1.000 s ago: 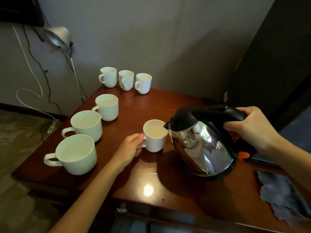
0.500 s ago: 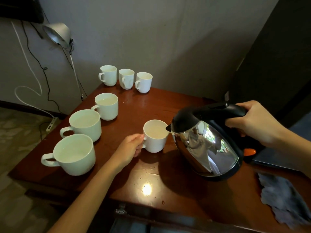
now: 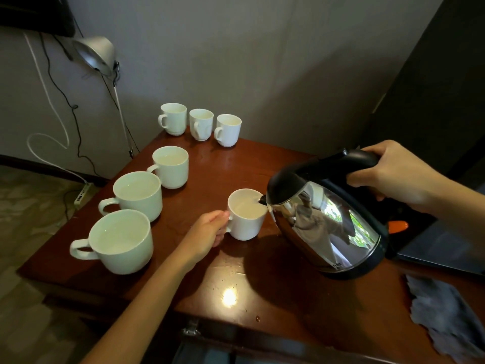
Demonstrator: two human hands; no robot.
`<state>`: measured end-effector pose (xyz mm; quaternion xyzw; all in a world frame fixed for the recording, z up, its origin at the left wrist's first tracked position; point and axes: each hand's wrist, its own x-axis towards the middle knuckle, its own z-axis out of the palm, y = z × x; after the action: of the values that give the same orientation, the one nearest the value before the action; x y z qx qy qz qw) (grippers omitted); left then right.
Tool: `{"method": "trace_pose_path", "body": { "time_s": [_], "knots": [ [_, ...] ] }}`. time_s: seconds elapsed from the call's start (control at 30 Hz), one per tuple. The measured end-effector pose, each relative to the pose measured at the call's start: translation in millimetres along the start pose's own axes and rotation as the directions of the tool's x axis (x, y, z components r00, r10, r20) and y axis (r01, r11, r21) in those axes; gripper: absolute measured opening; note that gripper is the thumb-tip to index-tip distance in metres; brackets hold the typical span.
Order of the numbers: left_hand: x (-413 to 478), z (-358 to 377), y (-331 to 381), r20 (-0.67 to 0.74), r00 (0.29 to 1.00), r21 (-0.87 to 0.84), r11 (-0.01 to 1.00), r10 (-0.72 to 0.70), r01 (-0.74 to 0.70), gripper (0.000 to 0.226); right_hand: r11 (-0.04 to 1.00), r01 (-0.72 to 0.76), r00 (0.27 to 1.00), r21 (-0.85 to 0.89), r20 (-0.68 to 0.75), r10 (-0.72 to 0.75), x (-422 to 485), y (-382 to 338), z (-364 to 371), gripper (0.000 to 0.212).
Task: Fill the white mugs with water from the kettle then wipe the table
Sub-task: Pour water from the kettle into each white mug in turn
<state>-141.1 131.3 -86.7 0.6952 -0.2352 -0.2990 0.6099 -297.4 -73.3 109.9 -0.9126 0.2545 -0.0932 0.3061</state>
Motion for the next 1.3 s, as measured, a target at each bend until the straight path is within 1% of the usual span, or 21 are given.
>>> {"method": "trace_pose_path", "body": {
  "time_s": [0.43, 0.57, 0.7, 1.03, 1.3],
  "knots": [
    [-1, 1, 2, -0.005, 1.0, -0.01, 1.0, -0.007, 0.007, 0.037, 0.999, 0.014, 0.999, -0.034, 0.039, -0.013, 0, -6, -2, 0.013],
    [0, 1, 2, -0.002, 1.0, -0.017, 1.0, -0.015, 0.014, 0.036, 0.999, 0.011, 0.999, -0.038, 0.048, -0.009, 2, -6, -3, 0.011],
    [1, 1, 0, 0.001, 1.0, -0.038, 0.999, 0.011, -0.011, 0.034, 0.998, 0.001, 0.999, -0.066, 0.047, 0.002, 6, -4, -4, 0.011],
    [3, -1, -3, 0.001, 1.0, -0.027, 1.0, 0.005, -0.005, 0.037, 0.99, 0.028, 0.998, -0.135, 0.059, -0.021, 10, -15, -5, 0.006],
    [2, 0, -3, 0.001, 1.0, -0.044, 0.999, 0.006, -0.006, 0.036, 0.991, 0.027, 0.997, -0.128, 0.068, -0.018, 11, -14, -5, 0.007]
  ]
}}
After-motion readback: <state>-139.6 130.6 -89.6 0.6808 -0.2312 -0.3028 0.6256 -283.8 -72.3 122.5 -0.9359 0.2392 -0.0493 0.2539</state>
